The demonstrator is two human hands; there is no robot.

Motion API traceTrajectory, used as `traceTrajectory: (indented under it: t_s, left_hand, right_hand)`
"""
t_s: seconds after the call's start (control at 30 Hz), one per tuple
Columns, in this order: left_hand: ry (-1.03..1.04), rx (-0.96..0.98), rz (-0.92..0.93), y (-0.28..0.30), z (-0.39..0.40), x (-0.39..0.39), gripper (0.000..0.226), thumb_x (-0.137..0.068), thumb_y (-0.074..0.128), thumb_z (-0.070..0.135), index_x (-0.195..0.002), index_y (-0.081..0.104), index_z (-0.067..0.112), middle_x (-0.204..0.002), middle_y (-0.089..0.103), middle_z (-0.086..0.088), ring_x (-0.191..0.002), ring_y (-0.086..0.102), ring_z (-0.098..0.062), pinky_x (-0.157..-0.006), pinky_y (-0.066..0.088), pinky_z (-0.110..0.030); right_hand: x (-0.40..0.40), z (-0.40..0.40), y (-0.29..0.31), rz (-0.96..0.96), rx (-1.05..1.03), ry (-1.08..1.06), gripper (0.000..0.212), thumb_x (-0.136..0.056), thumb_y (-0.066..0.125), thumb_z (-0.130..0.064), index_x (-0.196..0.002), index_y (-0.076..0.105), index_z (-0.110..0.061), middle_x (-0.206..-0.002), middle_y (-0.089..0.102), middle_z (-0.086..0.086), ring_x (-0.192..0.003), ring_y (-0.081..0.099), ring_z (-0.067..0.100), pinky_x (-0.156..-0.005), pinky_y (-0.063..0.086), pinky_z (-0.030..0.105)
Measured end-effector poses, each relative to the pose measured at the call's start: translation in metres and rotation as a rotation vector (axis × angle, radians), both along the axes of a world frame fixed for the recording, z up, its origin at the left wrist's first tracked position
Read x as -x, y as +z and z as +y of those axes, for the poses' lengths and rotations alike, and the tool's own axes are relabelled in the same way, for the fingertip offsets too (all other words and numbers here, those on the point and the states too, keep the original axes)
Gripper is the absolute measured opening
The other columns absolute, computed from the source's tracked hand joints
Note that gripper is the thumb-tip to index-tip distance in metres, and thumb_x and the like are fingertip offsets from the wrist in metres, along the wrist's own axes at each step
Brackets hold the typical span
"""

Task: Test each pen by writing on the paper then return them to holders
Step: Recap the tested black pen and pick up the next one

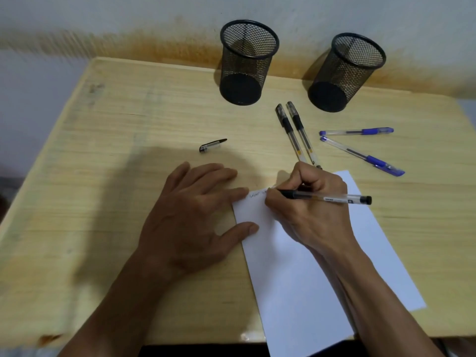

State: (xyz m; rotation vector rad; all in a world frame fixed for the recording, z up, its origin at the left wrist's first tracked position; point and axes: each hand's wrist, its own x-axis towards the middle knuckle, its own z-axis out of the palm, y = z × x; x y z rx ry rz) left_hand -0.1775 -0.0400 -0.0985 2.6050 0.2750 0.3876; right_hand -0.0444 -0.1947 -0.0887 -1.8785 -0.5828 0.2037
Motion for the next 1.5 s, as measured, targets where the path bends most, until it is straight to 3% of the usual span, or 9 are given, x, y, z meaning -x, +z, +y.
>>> traceTrajectory:
  t_s: [0.23, 0.33, 0.6, 0.77, 1.07, 1.23, 1.37, 1.43, 1.5]
  left_hand:
    - [-0.002, 0.010, 0.008, 0.000, 0.001, 0.000, 0.056, -0.078, 0.060, 0.068, -0.120, 0.069, 0.032, -0.140, 0.058, 0.007, -0.138, 0.044, -0.011, -0.115, 0.027, -0.054]
    - [0.003, 0.019, 0.010, 0.000, 0.000, 0.001, 0.057, -0.078, 0.060, 0.068, -0.121, 0.069, 0.033, -0.141, 0.057, 0.008, -0.139, 0.043, -0.010, -0.116, 0.028, -0.053]
    - [0.006, 0.011, 0.004, 0.001, -0.001, 0.001, 0.056, -0.078, 0.060, 0.068, -0.121, 0.069, 0.032, -0.140, 0.058, 0.008, -0.138, 0.044, -0.010, -0.116, 0.028, -0.053]
    - [0.012, 0.034, -0.007, 0.000, -0.002, 0.000, 0.057, -0.077, 0.060, 0.068, -0.120, 0.069, 0.033, -0.140, 0.058, 0.009, -0.138, 0.044, -0.010, -0.116, 0.028, -0.053]
    - [0.014, 0.030, -0.017, -0.002, -0.001, 0.001, 0.056, -0.077, 0.061, 0.068, -0.120, 0.069, 0.034, -0.140, 0.058, 0.010, -0.139, 0.043, -0.009, -0.116, 0.028, -0.053]
    - [0.007, 0.022, -0.013, -0.002, 0.000, 0.000, 0.057, -0.078, 0.059, 0.069, -0.121, 0.069, 0.034, -0.140, 0.058, 0.009, -0.139, 0.043, -0.010, -0.116, 0.028, -0.053]
    - [0.009, 0.024, -0.024, -0.003, 0.000, 0.001, 0.057, -0.077, 0.060, 0.068, -0.121, 0.069, 0.033, -0.140, 0.058, 0.009, -0.138, 0.044, -0.009, -0.116, 0.028, -0.053]
    - [0.010, 0.017, -0.024, -0.003, 0.000, 0.001, 0.056, -0.076, 0.061, 0.068, -0.120, 0.069, 0.033, -0.139, 0.058, 0.010, -0.138, 0.044, -0.009, -0.116, 0.028, -0.052]
    - [0.009, 0.001, -0.023, -0.003, 0.000, 0.000, 0.057, -0.077, 0.060, 0.069, -0.120, 0.069, 0.033, -0.139, 0.058, 0.009, -0.138, 0.044, -0.009, -0.116, 0.028, -0.052]
  right_hand:
    - [-0.001, 0.000, -0.001, 0.003, -0.003, 0.007, 0.025, -0.064, 0.075, -0.003, -0.058, 0.051, -0.001, -0.054, 0.057, 0.015, -0.050, 0.046, 0.029, -0.044, 0.038, 0.040]
    - [-0.001, 0.001, -0.002, 0.040, -0.027, -0.004, 0.024, -0.066, 0.075, -0.002, -0.060, 0.052, 0.000, -0.056, 0.060, 0.017, -0.052, 0.053, 0.038, -0.044, 0.044, 0.045]
    - [-0.001, -0.001, 0.000, -0.048, 0.018, -0.009, 0.023, -0.064, 0.074, -0.004, -0.058, 0.053, -0.001, -0.053, 0.060, 0.011, -0.053, 0.052, 0.031, -0.045, 0.041, 0.039]
    - [-0.002, -0.001, -0.002, -0.004, -0.020, -0.016, 0.023, -0.065, 0.074, -0.006, -0.059, 0.052, -0.002, -0.053, 0.060, 0.015, -0.051, 0.055, 0.039, -0.043, 0.046, 0.047]
    - [-0.002, -0.001, -0.004, -0.004, -0.006, -0.018, 0.023, -0.064, 0.073, -0.006, -0.059, 0.051, -0.001, -0.054, 0.060, 0.015, -0.051, 0.056, 0.040, -0.044, 0.048, 0.051]
    - [-0.002, -0.001, -0.001, -0.025, 0.013, -0.017, 0.023, -0.064, 0.074, -0.005, -0.059, 0.051, 0.001, -0.054, 0.060, 0.015, -0.054, 0.054, 0.039, -0.044, 0.046, 0.047]
    - [0.001, 0.000, 0.001, -0.053, 0.036, -0.026, 0.024, -0.069, 0.074, 0.005, -0.060, 0.051, 0.003, -0.055, 0.058, 0.012, -0.054, 0.052, 0.029, -0.047, 0.042, 0.037]
    - [0.000, 0.000, 0.004, 0.006, 0.003, -0.034, 0.022, -0.070, 0.070, 0.012, -0.064, 0.049, 0.009, -0.056, 0.058, 0.017, -0.053, 0.052, 0.032, -0.046, 0.042, 0.036]
    - [-0.004, 0.000, 0.007, 0.183, -0.135, -0.015, 0.021, -0.072, 0.064, 0.021, -0.066, 0.045, 0.013, -0.059, 0.054, 0.033, -0.045, 0.052, 0.036, -0.044, 0.044, 0.037]
